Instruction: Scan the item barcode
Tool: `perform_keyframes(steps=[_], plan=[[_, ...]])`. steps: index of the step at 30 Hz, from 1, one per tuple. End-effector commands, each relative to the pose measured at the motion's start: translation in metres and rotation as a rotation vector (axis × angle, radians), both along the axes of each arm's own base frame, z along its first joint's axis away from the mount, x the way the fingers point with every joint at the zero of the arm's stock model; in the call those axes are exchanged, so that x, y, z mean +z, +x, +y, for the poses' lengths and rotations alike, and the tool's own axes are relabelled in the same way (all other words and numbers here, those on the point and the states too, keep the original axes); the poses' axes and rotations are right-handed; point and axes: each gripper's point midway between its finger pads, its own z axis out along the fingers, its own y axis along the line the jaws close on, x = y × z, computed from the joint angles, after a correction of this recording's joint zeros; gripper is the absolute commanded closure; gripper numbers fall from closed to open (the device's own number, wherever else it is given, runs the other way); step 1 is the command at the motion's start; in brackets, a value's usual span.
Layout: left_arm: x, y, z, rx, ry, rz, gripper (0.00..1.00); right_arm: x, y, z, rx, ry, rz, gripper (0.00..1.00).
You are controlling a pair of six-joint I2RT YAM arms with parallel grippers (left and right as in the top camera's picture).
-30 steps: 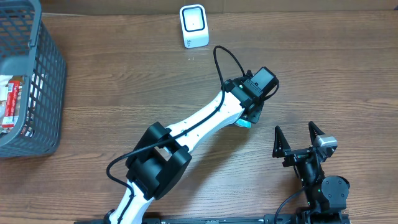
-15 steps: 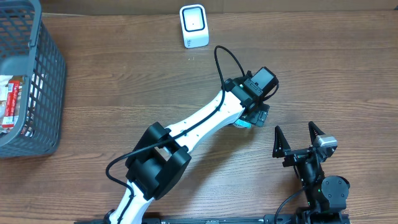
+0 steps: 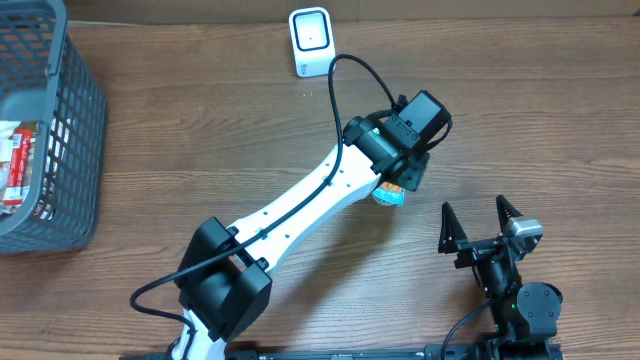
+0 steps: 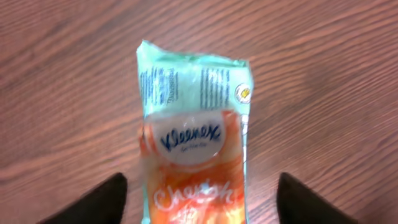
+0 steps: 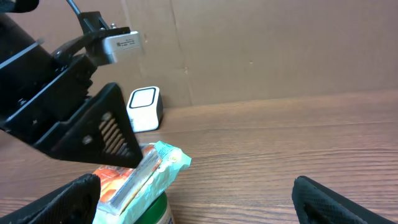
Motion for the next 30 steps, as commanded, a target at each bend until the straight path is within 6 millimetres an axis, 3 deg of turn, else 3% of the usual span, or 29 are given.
perform_keyframes(steps=[1, 7, 13, 18, 21, 26, 30], plan=[[-0.001, 0.002, 0.001, -0.006, 0.009, 0.0, 0.44, -0.002, 0.0, 0.0, -0.002, 0.002, -0.001, 0.0], [-0.005, -0.003, -0.003, -0.02, -0.003, 0.028, 0.43, -0.003, 0.0, -0.001, -0.003, 0.002, -0.001, 0.0], [0.0, 0.002, -0.004, -0.043, 0.0, -0.001, 0.61, -0.002, 0.0, -0.001, -0.003, 0.002, -0.001, 0.0], [0.008, 0.008, 0.001, -0.021, 0.027, -0.042, 0.57, -0.002, 0.0, -0.001, -0.003, 0.002, -0.001, 0.0], [0.007, 0.001, -0.005, -0.041, 0.018, -0.028, 0.6, -0.002, 0.0, -0.001, -0.003, 0.002, -0.001, 0.0], [0.011, 0.001, -0.007, -0.035, 0.067, -0.097, 0.74, -0.002, 0.0, -0.001, -0.003, 0.002, -0.001, 0.0], [0.012, 0.001, -0.006, -0.032, 0.09, -0.122, 0.74, -0.002, 0.0, -0.001, -0.003, 0.002, -0.001, 0.0]])
